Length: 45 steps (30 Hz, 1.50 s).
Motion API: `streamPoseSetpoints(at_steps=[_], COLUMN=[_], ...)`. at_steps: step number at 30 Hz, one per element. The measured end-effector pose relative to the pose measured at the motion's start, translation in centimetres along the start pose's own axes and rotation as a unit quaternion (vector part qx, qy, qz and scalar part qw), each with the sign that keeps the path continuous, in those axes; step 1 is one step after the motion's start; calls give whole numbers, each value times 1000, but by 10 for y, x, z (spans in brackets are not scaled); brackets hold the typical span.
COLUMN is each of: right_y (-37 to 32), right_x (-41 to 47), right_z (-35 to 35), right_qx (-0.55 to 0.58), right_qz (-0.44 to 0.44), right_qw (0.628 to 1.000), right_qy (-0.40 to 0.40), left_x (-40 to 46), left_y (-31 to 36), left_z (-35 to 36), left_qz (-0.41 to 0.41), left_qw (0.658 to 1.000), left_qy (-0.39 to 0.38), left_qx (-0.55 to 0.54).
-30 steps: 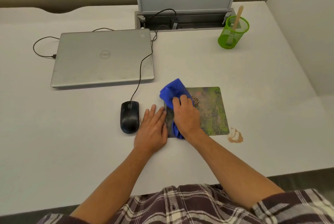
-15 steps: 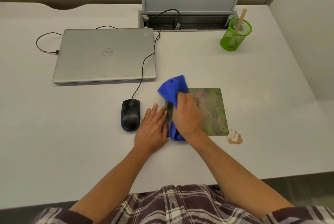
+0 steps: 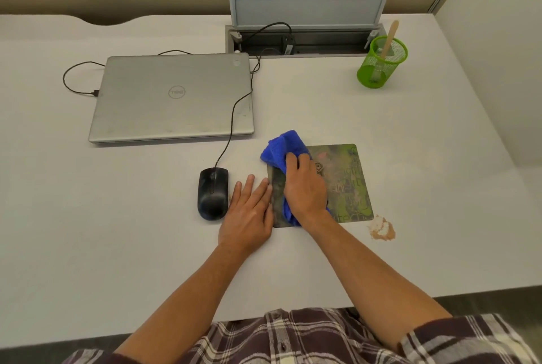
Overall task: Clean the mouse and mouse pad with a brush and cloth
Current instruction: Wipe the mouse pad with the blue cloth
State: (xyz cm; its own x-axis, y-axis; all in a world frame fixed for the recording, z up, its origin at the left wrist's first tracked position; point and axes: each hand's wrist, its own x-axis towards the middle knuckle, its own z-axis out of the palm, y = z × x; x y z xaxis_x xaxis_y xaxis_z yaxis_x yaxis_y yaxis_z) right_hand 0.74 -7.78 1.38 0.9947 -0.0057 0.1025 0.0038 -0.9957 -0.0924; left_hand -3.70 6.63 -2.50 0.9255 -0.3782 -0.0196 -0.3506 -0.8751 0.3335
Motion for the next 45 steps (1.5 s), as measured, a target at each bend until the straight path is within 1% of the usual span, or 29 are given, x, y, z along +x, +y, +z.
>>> streamPoseSetpoints(at_steps=[2,5,7,9,11,13,18,21,23,26,34,37,39,41,43,45], right_y=[8,10,1,-10,-17,-18,-12,-10,-4,13,66,72,62,39,12,-6], right_x=[5,3,-4,-12,-19,-27,-36,-32,-29,-22,-12,-10,-12,-17,-25,-32], right_z=[-3,-10,-13,-12,-6,1,14,17,17,14,4,-2,-6,-7,-1,8], right_qx=[12,55,80,97,130,156,113,112,111,108,83,102,135,175,180,151], right_qz=[20,32,13,-18,-31,-28,-56,-49,-32,20,133,170,154,109,41,-10], right_qw=[1000,997,995,992,989,987,990,991,992,993,986,976,971,969,978,987], right_qy=[-4,32,65,82,57,28,59,58,58,53,64,88,125,138,101,59], left_x=[0,0,0,0,1,2,2,2,2,0,-2,-1,-1,0,1,2], left_y=[0,0,-1,-2,0,0,-1,-1,-1,0,0,0,-1,-1,0,-1], left_z=[-1,0,0,-2,-5,-6,-5,-6,-5,-4,-4,-3,-2,-2,-3,-4], left_qz=[1,9,11,17,26,38,33,37,28,10,5,7,7,8,17,26], left_qw=[1000,1000,1000,1000,999,998,999,999,999,1000,1000,1000,1000,1000,1000,999], left_qy=[1,4,3,5,15,25,29,28,21,14,2,-11,-13,-5,5,8], left_qx=[0,-4,-9,-19,-34,-42,-25,-17,-11,-3,1,3,3,-7,-14,-19])
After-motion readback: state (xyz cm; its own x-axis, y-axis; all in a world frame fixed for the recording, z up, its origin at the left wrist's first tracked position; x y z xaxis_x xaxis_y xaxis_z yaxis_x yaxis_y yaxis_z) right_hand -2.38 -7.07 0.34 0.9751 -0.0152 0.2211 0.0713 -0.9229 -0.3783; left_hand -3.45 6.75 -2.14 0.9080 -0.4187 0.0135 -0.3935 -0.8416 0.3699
